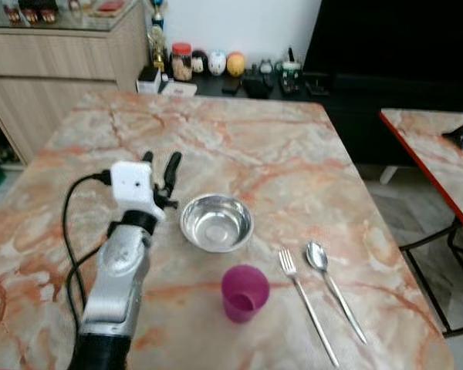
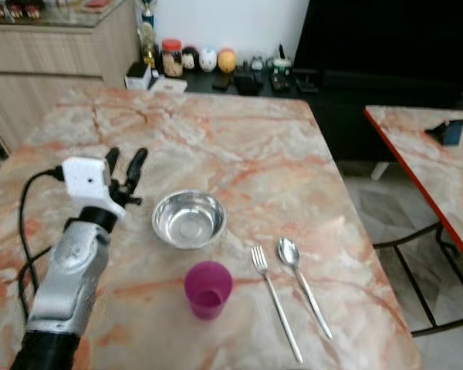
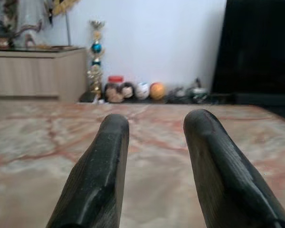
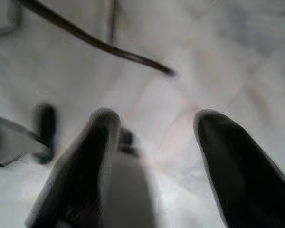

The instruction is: Setting the table

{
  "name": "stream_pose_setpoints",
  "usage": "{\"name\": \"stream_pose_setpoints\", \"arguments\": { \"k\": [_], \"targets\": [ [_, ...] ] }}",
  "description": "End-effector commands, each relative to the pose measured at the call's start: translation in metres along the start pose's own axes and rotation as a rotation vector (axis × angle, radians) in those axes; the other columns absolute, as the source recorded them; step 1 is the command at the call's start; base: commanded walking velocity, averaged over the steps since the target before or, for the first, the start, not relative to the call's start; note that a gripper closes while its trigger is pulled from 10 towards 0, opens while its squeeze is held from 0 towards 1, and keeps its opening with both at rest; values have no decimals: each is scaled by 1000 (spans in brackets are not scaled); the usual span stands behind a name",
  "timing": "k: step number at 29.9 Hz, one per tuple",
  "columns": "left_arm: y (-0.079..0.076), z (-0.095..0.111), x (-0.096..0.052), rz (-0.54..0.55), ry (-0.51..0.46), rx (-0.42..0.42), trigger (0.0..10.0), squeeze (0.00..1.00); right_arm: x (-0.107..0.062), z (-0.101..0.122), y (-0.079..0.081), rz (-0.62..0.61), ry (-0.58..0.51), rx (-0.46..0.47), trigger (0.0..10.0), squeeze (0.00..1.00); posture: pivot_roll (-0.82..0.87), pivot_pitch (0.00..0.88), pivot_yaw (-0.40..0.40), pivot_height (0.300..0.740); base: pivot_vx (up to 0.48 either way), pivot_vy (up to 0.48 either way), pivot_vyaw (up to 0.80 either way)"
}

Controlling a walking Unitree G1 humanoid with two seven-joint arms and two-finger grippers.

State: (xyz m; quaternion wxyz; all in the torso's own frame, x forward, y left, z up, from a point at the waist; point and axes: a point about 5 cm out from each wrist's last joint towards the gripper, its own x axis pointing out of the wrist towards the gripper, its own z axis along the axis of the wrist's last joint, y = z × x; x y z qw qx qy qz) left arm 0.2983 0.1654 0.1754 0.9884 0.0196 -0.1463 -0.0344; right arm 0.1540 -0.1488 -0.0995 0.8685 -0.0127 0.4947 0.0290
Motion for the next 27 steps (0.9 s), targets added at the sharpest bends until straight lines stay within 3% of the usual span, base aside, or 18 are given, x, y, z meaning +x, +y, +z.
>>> {"name": "stream_pose_setpoints", "arguments": {
  "k": [1,11,12,13,15,23,27],
  "targets": [
    [-11,2,2,-32,-7,-22,10000,0,2,22,-8,-22,-69,-17,10000,0,89,0,-85,740,307,0,0],
    [-12,2,2,-35,-5,-25,10000,0,2,22,-8,-21,-69,-17,10000,0,89,0,-85,740,307,0,0],
    [-21,-15,23,-122,242,-151,10000,0,2,22,-6,-19,-70,-9,10000,0,96,0,-70,740,0,0,0],
    [-21,-15,23,-122,242,-151,10000,0,2,22,-6,-19,-70,-9,10000,0,96,0,-70,740,0,0,0],
    [-25,-21,27,-156,342,-212,10000,0,2,22,-6,-19,-70,-6,10000,0,97,0,-71,740,0,0,0],
    [-20,-14,24,-118,291,-239,10000,0,2,22,-6,-20,-70,-4,10000,0,99,0,-72,740,0,0,0],
    [-15,-13,23,-97,321,-215,10000,0,2,22,-6,-20,-69,-4,10000,0,99,0,-72,740,0,0,0]
  ]
}}
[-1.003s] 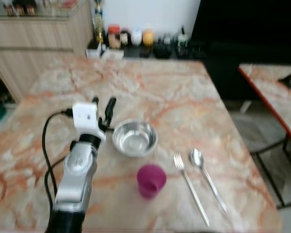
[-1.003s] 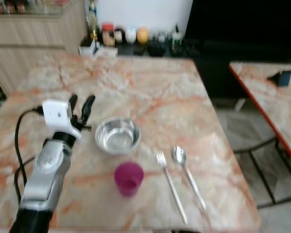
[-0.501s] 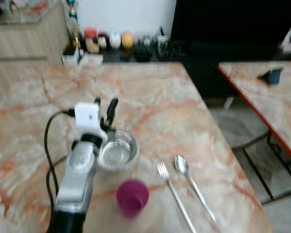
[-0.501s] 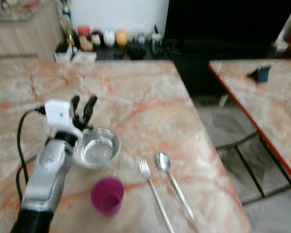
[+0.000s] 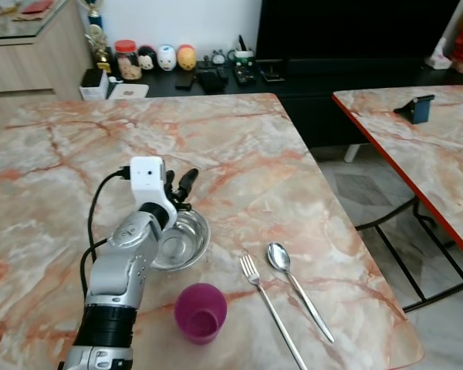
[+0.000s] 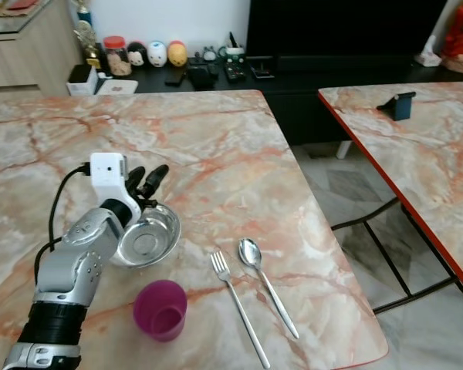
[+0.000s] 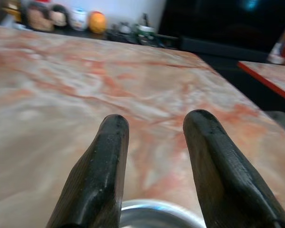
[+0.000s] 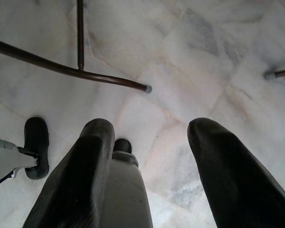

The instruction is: Setting the table

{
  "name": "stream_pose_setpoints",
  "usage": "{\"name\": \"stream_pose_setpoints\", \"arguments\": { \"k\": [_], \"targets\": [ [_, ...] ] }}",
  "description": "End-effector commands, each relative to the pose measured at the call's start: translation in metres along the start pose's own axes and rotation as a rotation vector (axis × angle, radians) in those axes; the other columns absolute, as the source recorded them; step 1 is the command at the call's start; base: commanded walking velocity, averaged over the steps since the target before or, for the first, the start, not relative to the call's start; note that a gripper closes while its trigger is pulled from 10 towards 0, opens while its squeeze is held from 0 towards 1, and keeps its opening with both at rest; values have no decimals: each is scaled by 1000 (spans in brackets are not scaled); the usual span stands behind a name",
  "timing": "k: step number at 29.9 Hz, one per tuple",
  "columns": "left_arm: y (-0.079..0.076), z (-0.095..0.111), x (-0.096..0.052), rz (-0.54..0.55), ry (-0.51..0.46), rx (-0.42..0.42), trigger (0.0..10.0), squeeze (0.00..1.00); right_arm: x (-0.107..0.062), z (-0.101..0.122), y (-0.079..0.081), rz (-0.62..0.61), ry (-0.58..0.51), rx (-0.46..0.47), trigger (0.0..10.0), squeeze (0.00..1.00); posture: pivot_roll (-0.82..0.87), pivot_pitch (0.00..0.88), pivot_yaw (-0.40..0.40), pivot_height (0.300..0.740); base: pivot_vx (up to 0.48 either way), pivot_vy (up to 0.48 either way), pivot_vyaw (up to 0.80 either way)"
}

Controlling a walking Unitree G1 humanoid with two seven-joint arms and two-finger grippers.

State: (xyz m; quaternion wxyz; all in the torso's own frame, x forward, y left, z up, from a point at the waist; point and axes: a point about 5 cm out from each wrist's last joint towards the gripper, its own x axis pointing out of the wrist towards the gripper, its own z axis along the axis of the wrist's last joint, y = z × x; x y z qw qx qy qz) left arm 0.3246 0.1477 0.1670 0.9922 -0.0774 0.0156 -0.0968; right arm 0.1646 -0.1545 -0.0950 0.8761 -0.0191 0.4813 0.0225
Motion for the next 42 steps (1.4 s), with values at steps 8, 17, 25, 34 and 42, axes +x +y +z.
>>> {"name": "stream_pose_setpoints", "arguments": {
  "k": [8,17,25,34,42],
  "targets": [
    [16,1,-5,98,32,29,10000,0,1,10,0,-2,-38,-1,10000,0,97,0,-72,740,0,0,0],
    [26,1,-19,119,-7,52,10000,0,1,10,0,-2,-38,0,10000,0,100,0,-72,740,0,0,0],
    [16,-2,-24,87,-69,41,10000,0,1,10,0,-4,-39,3,10000,0,97,0,-74,740,0,0,0],
    [11,4,-22,83,-114,23,10000,0,1,10,0,-3,-39,1,10000,0,99,0,-74,740,-163,0,0],
    [11,7,-22,88,-132,20,10000,0,1,10,0,-3,-39,1,10000,0,100,0,-74,740,-368,0,0]
  ]
}}
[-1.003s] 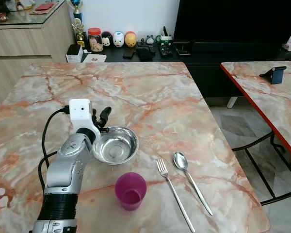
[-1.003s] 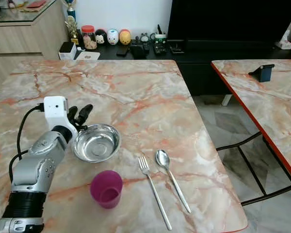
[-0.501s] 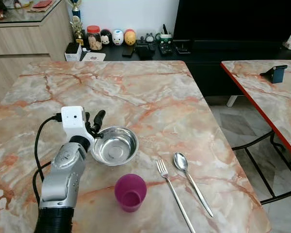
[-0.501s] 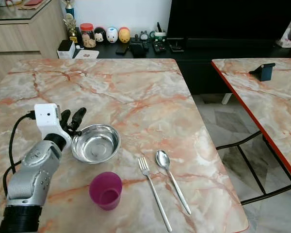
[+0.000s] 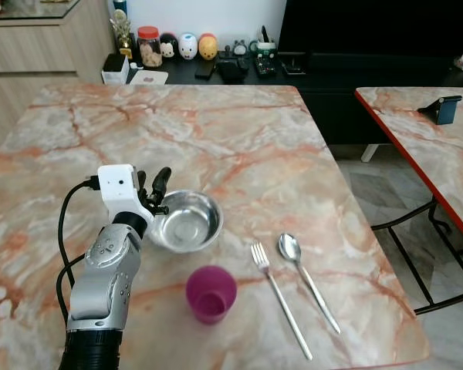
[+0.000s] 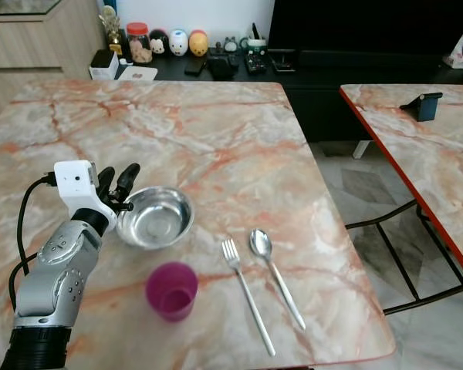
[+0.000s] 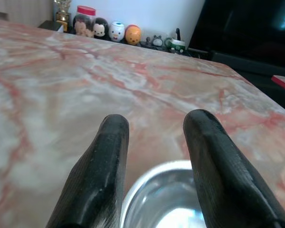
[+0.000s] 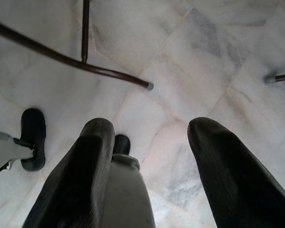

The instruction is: Setting the table

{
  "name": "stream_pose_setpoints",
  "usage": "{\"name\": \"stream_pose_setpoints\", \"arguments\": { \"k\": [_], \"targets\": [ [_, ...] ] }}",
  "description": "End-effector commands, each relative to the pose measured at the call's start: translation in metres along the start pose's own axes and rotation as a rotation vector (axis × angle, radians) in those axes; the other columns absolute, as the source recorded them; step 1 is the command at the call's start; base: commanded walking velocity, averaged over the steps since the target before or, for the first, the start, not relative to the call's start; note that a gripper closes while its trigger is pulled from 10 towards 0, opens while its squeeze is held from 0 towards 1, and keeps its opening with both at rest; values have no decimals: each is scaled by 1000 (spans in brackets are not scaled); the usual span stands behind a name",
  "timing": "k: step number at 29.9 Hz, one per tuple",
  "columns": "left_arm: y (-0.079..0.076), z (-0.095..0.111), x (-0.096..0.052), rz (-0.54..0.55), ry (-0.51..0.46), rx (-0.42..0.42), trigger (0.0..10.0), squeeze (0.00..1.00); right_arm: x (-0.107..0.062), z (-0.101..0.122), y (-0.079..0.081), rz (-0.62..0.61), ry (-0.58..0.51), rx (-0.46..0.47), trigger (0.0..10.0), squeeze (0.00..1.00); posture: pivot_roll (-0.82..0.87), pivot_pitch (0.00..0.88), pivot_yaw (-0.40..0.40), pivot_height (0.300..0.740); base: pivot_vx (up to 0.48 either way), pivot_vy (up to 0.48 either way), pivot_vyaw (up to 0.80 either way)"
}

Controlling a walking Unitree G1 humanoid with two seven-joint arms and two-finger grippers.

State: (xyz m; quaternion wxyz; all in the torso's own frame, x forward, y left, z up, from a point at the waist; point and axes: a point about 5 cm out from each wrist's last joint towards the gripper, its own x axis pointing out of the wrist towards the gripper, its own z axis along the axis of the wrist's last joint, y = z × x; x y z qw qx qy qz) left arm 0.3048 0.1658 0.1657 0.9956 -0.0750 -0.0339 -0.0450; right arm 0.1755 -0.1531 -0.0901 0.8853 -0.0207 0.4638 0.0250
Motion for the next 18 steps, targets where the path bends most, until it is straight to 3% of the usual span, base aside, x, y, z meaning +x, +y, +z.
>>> {"name": "stream_pose_setpoints", "arguments": {
  "k": [1,7,18],
  "targets": [
    [-4,6,1,-9,-28,6,10000,0,0,-1,-1,-5,1,7,10000,0,100,0,-74,740,-360,0,0],
    [-6,9,2,-12,-42,6,10000,0,0,-1,-1,-6,0,8,10000,0,99,0,-73,740,-318,0,0],
    [-6,19,4,7,-88,15,10000,0,0,-1,-1,-8,-2,9,10000,0,101,0,-73,740,0,0,0]
  ]
}}
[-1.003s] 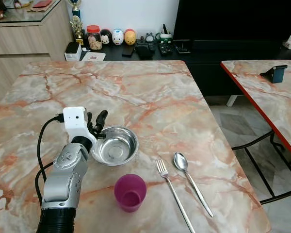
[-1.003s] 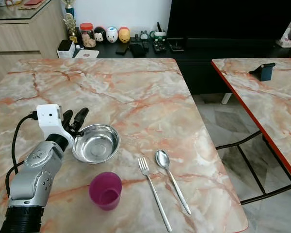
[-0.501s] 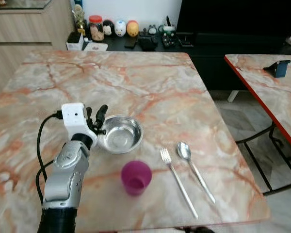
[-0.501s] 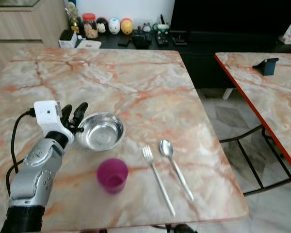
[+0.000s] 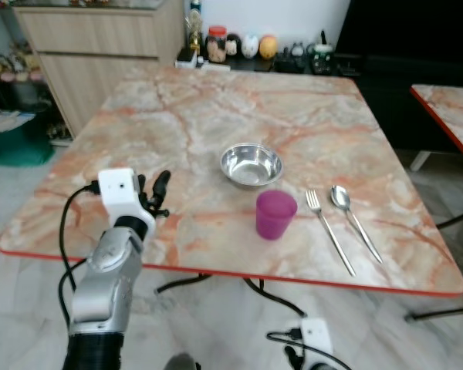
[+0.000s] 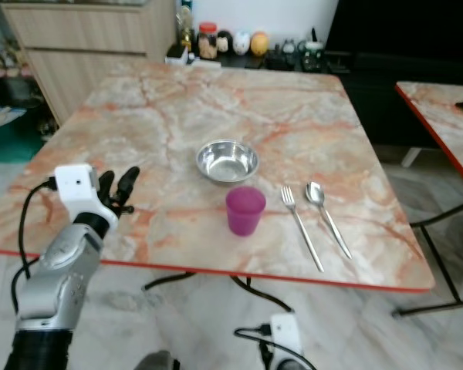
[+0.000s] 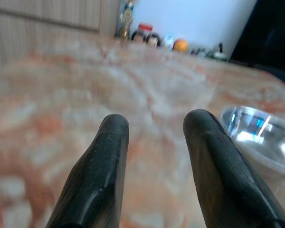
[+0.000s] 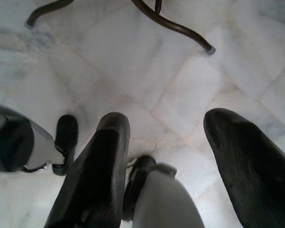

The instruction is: Setting the table

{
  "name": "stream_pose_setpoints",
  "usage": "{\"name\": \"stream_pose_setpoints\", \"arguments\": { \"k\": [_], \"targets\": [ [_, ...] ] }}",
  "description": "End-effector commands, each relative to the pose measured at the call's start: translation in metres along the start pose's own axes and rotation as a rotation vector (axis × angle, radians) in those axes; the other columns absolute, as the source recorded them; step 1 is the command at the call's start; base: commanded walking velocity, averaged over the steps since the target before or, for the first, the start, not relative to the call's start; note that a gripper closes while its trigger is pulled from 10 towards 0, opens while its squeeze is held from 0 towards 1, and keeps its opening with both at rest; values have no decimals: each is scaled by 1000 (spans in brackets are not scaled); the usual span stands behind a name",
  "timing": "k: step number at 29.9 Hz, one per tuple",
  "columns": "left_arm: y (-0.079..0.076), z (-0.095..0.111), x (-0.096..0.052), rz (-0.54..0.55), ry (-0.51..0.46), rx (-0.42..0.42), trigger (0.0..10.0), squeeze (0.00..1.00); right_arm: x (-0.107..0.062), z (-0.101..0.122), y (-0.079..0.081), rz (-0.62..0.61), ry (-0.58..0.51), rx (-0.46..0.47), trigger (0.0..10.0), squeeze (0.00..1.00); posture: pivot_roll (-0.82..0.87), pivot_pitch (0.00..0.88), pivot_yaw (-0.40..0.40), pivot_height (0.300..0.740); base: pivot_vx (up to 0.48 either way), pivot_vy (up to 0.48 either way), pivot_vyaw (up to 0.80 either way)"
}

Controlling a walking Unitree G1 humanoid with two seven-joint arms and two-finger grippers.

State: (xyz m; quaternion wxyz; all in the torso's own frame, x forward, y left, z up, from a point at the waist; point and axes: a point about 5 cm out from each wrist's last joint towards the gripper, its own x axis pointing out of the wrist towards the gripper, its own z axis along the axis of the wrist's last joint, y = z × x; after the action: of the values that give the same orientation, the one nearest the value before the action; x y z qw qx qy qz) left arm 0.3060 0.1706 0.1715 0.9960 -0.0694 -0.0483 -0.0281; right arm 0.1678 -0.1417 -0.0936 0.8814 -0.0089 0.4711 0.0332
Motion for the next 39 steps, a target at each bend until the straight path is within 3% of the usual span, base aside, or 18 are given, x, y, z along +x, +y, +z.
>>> {"name": "stream_pose_setpoints", "arguments": {
  "k": [1,9,16,20,25,27,39],
  "targets": [
    [-10,14,4,-22,-65,-2,10000,0,0,6,-12,-34,-18,-4,10000,0,101,0,-73,740,0,0,0],
    [-4,33,3,16,-171,6,10000,0,0,6,-12,-36,-19,1,10000,0,101,0,-70,740,0,0,0],
    [13,30,-3,86,-175,110,10000,0,0,6,-12,-38,-19,3,10000,0,103,0,-70,740,0,0,0],
    [13,27,-4,71,-174,118,10000,0,0,6,-12,-38,-19,2,10000,0,108,0,-72,740,0,0,0],
    [-1,12,-3,-19,-128,66,10000,0,0,6,-12,-47,-30,19,10000,0,101,0,-70,740,0,0,0],
    [-6,1,-4,-40,-102,111,10000,0,0,6,-12,-50,-37,29,10000,0,96,0,-68,740,0,0,0],
    [2,-28,-15,14,-95,157,10000,0,0,7,-13,-57,-52,45,10000,0,95,0,-75,740,0,0,0]
  ]
}}
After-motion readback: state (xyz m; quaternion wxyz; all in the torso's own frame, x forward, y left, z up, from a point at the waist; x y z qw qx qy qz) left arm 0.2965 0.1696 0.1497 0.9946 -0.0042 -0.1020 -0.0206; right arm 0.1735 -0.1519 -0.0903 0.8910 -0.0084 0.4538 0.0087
